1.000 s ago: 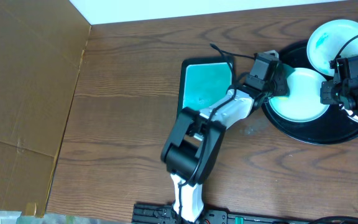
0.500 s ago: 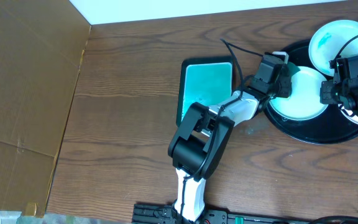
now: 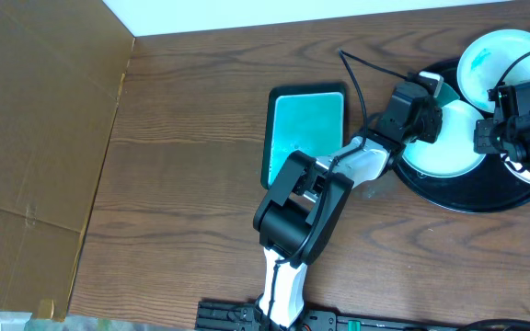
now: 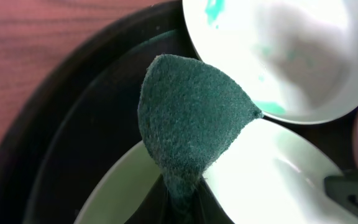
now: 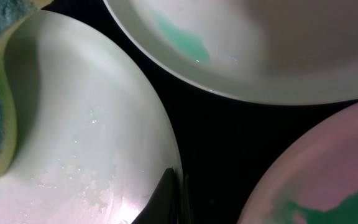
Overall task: Clean dirty plates on tray and stack at the side
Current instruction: 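Scrub the plate held by the right gripper with the left sponge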
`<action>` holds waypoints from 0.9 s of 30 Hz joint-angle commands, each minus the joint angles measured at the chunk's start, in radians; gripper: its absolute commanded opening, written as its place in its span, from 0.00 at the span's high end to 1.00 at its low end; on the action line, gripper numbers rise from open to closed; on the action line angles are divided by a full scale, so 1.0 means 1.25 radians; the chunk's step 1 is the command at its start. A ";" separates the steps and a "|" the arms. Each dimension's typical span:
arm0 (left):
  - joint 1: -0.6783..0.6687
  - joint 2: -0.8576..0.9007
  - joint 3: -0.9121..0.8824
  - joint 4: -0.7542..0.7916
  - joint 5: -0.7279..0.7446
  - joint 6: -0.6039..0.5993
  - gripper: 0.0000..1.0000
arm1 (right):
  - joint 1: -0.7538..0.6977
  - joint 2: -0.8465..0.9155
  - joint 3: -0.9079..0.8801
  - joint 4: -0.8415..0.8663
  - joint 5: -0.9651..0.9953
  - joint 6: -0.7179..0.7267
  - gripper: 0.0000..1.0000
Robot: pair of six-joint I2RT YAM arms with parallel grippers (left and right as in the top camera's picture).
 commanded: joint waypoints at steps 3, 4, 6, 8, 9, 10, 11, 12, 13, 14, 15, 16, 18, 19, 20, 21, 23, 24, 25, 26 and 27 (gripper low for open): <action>0.016 0.052 -0.005 0.017 -0.039 0.140 0.93 | -0.002 0.035 -0.003 -0.016 0.029 0.006 0.99; 0.020 0.058 -0.005 0.015 -0.055 0.139 0.93 | -0.002 0.035 -0.003 -0.016 0.029 0.006 0.99; 0.030 0.061 -0.005 -0.006 -0.069 0.138 0.93 | -0.002 0.035 -0.003 -0.016 0.029 0.006 0.99; 0.041 0.061 -0.005 -0.030 -0.069 0.138 0.93 | -0.002 0.035 -0.003 -0.016 0.029 0.006 0.99; 0.046 0.061 -0.005 -0.042 -0.070 0.138 0.93 | -0.002 0.035 -0.003 -0.016 0.029 0.006 0.99; 0.051 0.061 -0.005 -0.052 -0.075 0.137 0.93 | -0.002 0.035 -0.003 -0.016 0.029 0.006 0.99; 0.055 0.060 -0.005 -0.070 -0.081 0.137 0.93 | -0.002 0.035 -0.003 -0.016 0.029 0.006 0.99; 0.059 0.058 -0.005 -0.087 -0.081 0.137 0.93 | -0.002 0.035 -0.003 -0.016 0.029 0.006 0.99; 0.062 0.055 -0.005 -0.109 -0.081 0.136 0.93 | -0.002 0.035 -0.003 -0.016 0.029 0.006 0.99; 0.063 0.050 -0.005 -0.132 -0.081 0.134 0.93 | -0.002 0.035 -0.003 -0.016 0.029 0.006 0.99; 0.063 0.044 -0.005 -0.154 -0.081 0.134 0.93 | -0.002 0.035 -0.003 -0.016 0.029 0.006 0.99; 0.063 0.039 -0.005 -0.172 -0.081 0.134 0.93 | -0.002 0.035 -0.003 -0.016 0.029 0.006 0.99; 0.060 0.022 -0.005 -0.211 -0.080 0.134 0.92 | -0.002 0.035 -0.003 -0.016 0.029 0.006 0.99; 0.058 0.012 -0.005 -0.230 -0.080 0.134 0.93 | -0.002 0.035 -0.003 -0.016 0.029 0.006 0.99; 0.055 0.005 -0.005 -0.246 -0.080 0.134 0.93 | -0.002 0.035 -0.003 -0.016 0.029 0.006 0.99; 0.052 -0.004 -0.005 -0.264 -0.080 0.133 0.93 | -0.002 0.035 -0.003 -0.016 0.029 0.006 0.99; 0.042 -0.024 -0.005 -0.304 -0.072 0.092 0.93 | -0.002 0.035 -0.003 -0.016 0.029 0.000 0.99; 0.038 -0.030 -0.005 -0.317 -0.052 0.068 0.93 | -0.002 0.035 -0.003 -0.016 0.029 0.000 0.99; 0.035 -0.035 -0.005 -0.325 -0.022 0.049 0.93 | -0.002 0.035 -0.003 -0.016 0.029 0.000 0.99; 0.031 -0.038 -0.005 -0.330 0.023 0.030 0.93 | -0.002 0.035 -0.003 -0.016 0.030 0.000 0.99; 0.027 -0.039 -0.005 -0.331 0.078 0.019 0.93 | -0.002 0.035 -0.003 -0.015 0.030 0.000 0.99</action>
